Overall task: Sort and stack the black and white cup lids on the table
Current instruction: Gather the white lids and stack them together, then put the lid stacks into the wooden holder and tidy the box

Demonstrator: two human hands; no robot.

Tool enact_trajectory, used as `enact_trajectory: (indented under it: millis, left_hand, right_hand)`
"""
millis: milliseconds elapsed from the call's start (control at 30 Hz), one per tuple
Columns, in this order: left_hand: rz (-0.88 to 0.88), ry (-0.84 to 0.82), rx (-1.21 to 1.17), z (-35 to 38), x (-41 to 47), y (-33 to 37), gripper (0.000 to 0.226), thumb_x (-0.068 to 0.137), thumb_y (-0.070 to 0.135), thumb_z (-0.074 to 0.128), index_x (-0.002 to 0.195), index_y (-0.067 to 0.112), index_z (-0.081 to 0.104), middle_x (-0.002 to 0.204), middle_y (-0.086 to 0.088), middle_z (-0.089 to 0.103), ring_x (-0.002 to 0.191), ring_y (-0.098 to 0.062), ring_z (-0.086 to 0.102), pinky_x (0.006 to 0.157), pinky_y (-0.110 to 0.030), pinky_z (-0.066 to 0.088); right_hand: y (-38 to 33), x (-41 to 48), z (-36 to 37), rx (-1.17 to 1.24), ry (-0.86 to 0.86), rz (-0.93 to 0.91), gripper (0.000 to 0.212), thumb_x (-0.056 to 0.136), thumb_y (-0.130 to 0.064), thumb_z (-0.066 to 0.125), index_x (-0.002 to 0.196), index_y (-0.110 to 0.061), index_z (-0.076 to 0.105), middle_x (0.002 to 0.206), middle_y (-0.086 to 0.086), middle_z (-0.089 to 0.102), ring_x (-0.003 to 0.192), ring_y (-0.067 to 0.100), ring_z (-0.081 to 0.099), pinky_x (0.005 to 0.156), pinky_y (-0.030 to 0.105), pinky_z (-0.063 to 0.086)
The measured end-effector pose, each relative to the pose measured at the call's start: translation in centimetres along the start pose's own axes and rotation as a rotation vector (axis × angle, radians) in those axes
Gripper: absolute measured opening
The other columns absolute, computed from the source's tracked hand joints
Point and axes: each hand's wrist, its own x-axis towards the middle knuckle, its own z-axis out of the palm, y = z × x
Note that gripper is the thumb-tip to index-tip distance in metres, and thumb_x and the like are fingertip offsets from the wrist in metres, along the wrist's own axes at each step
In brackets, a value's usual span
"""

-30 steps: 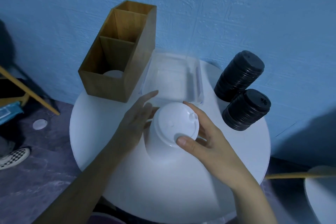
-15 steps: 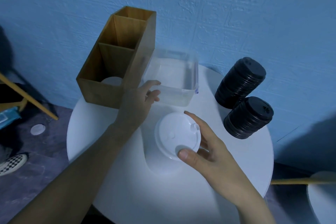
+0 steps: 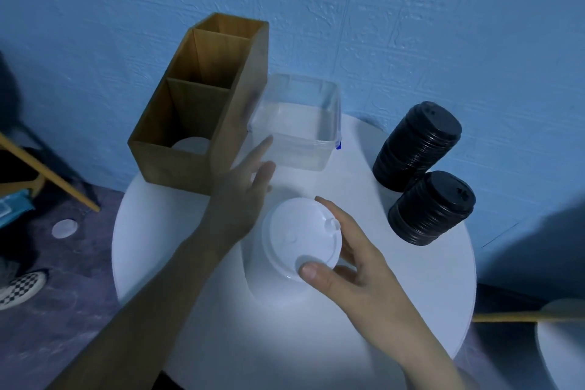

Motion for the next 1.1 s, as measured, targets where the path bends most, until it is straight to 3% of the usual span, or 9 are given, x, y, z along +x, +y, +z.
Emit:
enact_trajectory:
  millis: [67, 167, 267, 433, 567, 667, 733, 933, 1100]
  left_hand:
    - [-0.182, -0.067, -0.261, -1.5, -3.3, 2.0, 0.031, 0.099, 0.058, 0.043, 0.122, 0.048, 0.061, 0.119, 0.016, 0.070, 0.109, -0.014, 0.069, 0.072, -0.013, 0.057]
    - [-0.249, -0.188, -0.315, -3.8, -6.6, 3.9, 0.047, 0.062, 0.100, 0.044, 0.093, 0.072, 0.066, 0.096, 0.040, 0.070, 0.094, 0.010, 0.069, 0.064, -0.009, 0.053]
    - [-0.288, -0.293, -0.282, -4.5, -8.3, 5.5, 0.010, 0.077, 0.085, 0.045, 0.080, 0.084, 0.055, 0.083, 0.047, 0.064, 0.087, 0.013, 0.067, 0.072, -0.018, 0.058]
    - [-0.401, -0.218, -0.305, -4.5, -8.7, 6.1, 0.022, 0.071, 0.056, 0.051, 0.089, 0.046, 0.058, 0.092, 0.022, 0.061, 0.090, -0.006, 0.060, 0.096, -0.048, 0.055]
    - [-0.412, -0.203, -0.303, -4.5, -8.7, 6.0, 0.020, 0.071, 0.054, 0.052, 0.089, 0.051, 0.059, 0.094, 0.027, 0.060, 0.095, -0.006, 0.059, 0.094, -0.046, 0.057]
    - [-0.422, -0.206, -0.328, -4.4, -8.6, 6.0, 0.015, 0.078, 0.054, 0.058, 0.076, 0.069, 0.062, 0.084, 0.037, 0.063, 0.099, -0.005, 0.059, 0.092, -0.040, 0.057]
    - [-0.416, -0.181, -0.373, -4.1, -8.4, 5.5, 0.018, 0.095, 0.046, 0.064, 0.083, 0.059, 0.062, 0.093, 0.031, 0.062, 0.099, -0.006, 0.059, 0.093, -0.038, 0.056]
    - [-0.457, -0.177, -0.480, -3.5, -8.2, 4.6, 0.011, 0.089, 0.045, 0.070, 0.095, 0.044, 0.061, 0.101, 0.020, 0.068, 0.100, -0.006, 0.065, 0.076, -0.022, 0.053]
    - [-0.491, -0.179, -0.498, -3.2, -9.0, 4.3, 0.016, 0.100, 0.042, 0.056, 0.088, 0.036, 0.065, 0.084, 0.027, 0.069, 0.089, 0.004, 0.063, 0.078, -0.019, 0.047]
  right_hand:
    - [-0.2, 0.0, 0.3, 0.000, 0.001, -0.004, 0.063, 0.082, -0.035, 0.078, 0.136, -0.053, 0.051, 0.134, -0.022, 0.061, 0.125, 0.000, 0.057, 0.093, 0.015, 0.050]
    - [-0.7, 0.3, 0.7, -0.022, -0.003, -0.006, 0.061, 0.084, -0.037, 0.080, 0.136, -0.053, 0.051, 0.135, -0.025, 0.059, 0.126, -0.003, 0.054, 0.093, 0.016, 0.051]
    - [-1.1, 0.7, 1.1, -0.075, -0.011, -0.003, 0.060, 0.085, -0.042, 0.074, 0.138, -0.054, 0.048, 0.136, -0.025, 0.057, 0.126, -0.003, 0.053, 0.092, 0.020, 0.051]
    - [-1.4, 1.5, 1.6, -0.015, -0.070, 0.020, 0.053, 0.091, -0.053, 0.062, 0.141, -0.055, 0.045, 0.131, -0.022, 0.064, 0.121, 0.000, 0.059, 0.098, 0.023, 0.049]
    - [-1.7, 1.9, 1.9, 0.029, -0.036, 0.108, 0.033, 0.096, -0.061, 0.051, 0.128, -0.062, 0.056, 0.137, 0.014, 0.055, 0.127, 0.030, 0.053, 0.106, 0.051, 0.051]
    - [-1.7, 2.2, 1.9, 0.023, -0.044, 0.161, 0.025, 0.101, -0.052, 0.052, 0.124, -0.053, 0.063, 0.135, 0.013, 0.058, 0.125, 0.028, 0.057, 0.107, 0.053, 0.049]
    - [-1.8, 2.5, 1.9, 0.004, -0.021, 0.178, 0.023, 0.100, -0.051, 0.055, 0.118, -0.045, 0.067, 0.129, 0.010, 0.063, 0.122, 0.029, 0.058, 0.107, 0.053, 0.049]
    - [-1.4, 3.4, 1.4, -0.023, -0.006, 0.329, 0.072, 0.078, -0.074, 0.059, 0.124, -0.019, 0.065, 0.125, 0.001, 0.071, 0.122, 0.023, 0.064, 0.113, 0.049, 0.043]
    - [-1.3, 2.8, 1.3, 0.055, -0.033, 0.323, 0.042, 0.092, -0.058, 0.059, 0.122, -0.030, 0.069, 0.119, -0.013, 0.074, 0.114, 0.007, 0.067, 0.111, 0.039, 0.045]
